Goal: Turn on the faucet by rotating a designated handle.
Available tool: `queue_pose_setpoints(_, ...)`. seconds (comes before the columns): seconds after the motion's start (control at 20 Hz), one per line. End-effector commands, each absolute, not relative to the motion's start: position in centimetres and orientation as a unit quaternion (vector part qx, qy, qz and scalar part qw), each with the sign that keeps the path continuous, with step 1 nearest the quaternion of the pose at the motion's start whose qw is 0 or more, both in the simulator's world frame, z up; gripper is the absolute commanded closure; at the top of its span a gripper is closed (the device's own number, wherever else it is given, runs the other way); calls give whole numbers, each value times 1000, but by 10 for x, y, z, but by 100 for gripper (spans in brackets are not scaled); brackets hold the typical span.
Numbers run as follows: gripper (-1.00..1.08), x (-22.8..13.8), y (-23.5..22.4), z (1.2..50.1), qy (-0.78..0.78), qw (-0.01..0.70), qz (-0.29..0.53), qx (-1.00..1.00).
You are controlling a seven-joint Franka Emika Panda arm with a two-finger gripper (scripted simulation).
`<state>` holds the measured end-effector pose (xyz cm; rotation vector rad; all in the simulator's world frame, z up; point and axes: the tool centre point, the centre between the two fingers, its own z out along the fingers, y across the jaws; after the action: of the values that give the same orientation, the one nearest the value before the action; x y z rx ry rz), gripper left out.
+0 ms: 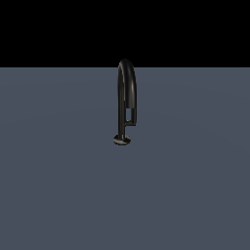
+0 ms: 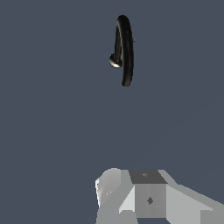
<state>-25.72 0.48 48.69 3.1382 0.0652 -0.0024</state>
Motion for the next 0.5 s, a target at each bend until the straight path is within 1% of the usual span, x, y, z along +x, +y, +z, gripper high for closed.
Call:
queue_pose_setpoints(0.0, 108, -257, 5, 487, 21, 1, -1, 1000)
queue_pose_setpoints(0.45, 108, -246, 6, 486, 9, -9, -14, 1000)
